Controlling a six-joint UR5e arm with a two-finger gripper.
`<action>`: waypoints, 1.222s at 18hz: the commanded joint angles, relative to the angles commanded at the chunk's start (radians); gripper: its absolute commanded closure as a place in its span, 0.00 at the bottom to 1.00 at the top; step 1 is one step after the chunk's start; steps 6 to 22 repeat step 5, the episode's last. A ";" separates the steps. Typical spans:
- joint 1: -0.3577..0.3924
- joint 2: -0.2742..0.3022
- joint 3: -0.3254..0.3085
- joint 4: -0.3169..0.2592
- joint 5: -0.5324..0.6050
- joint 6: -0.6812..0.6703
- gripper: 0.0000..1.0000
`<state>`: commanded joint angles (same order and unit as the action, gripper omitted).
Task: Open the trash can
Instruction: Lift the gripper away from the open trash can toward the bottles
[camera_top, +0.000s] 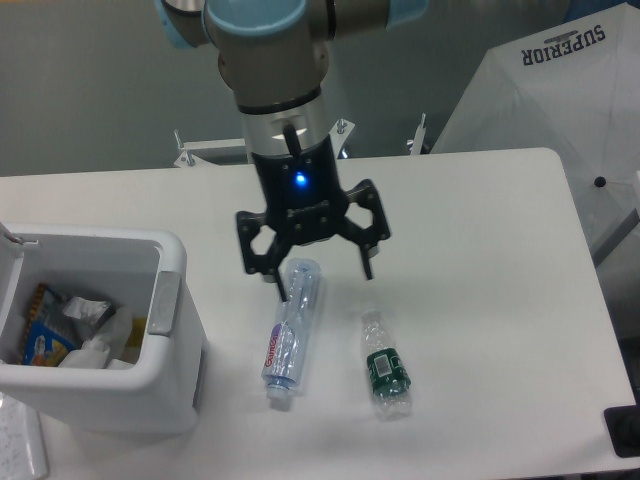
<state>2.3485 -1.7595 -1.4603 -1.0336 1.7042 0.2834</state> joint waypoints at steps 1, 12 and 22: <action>0.008 0.003 -0.005 -0.025 0.002 0.040 0.00; 0.057 0.029 -0.032 -0.043 0.003 0.157 0.00; 0.057 0.029 -0.032 -0.043 0.003 0.157 0.00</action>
